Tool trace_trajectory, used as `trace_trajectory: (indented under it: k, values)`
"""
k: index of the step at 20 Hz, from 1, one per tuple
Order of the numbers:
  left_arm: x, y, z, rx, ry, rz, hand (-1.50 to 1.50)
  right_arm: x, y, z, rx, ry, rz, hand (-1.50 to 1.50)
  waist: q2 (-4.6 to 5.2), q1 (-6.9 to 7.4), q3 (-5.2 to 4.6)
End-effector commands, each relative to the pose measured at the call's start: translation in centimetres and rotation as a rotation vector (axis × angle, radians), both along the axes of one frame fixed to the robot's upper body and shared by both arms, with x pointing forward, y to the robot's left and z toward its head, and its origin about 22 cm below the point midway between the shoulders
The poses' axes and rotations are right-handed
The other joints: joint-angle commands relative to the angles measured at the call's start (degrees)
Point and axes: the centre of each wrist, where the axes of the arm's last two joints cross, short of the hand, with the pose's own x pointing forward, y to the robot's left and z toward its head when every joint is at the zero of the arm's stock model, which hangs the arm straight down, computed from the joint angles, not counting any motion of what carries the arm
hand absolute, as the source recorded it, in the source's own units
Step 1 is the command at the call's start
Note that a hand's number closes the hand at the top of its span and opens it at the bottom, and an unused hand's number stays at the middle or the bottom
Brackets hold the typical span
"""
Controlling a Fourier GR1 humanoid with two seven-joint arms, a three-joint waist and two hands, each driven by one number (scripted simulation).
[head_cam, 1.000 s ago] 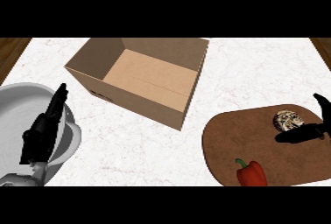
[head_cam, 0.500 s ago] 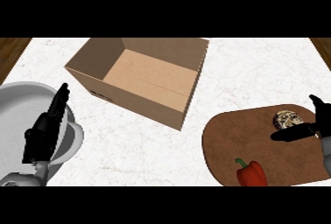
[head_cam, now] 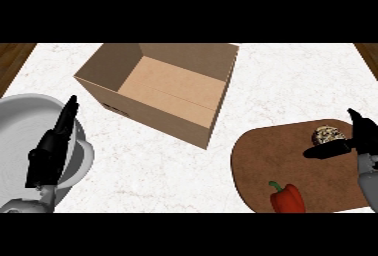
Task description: Pick the cupcake from the cutting board and place it in the cardboard box
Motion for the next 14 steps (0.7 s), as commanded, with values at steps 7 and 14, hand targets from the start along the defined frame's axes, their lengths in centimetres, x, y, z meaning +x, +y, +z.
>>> trace_trajectory:
  k: [7,14]
  values:
    - [-0.4,-0.5,-1.2,0.013,0.088,0.038,0.00,0.2,0.3,-4.1,0.017,0.114,-0.025,-1.50,0.54,0.08,-0.53]
    - [-1.1,-0.2,-2.0,0.020,0.109,0.027,0.00,0.1,-1.2,-2.7,-0.079,0.047,-0.021,1.50,0.44,-0.11,-0.55]
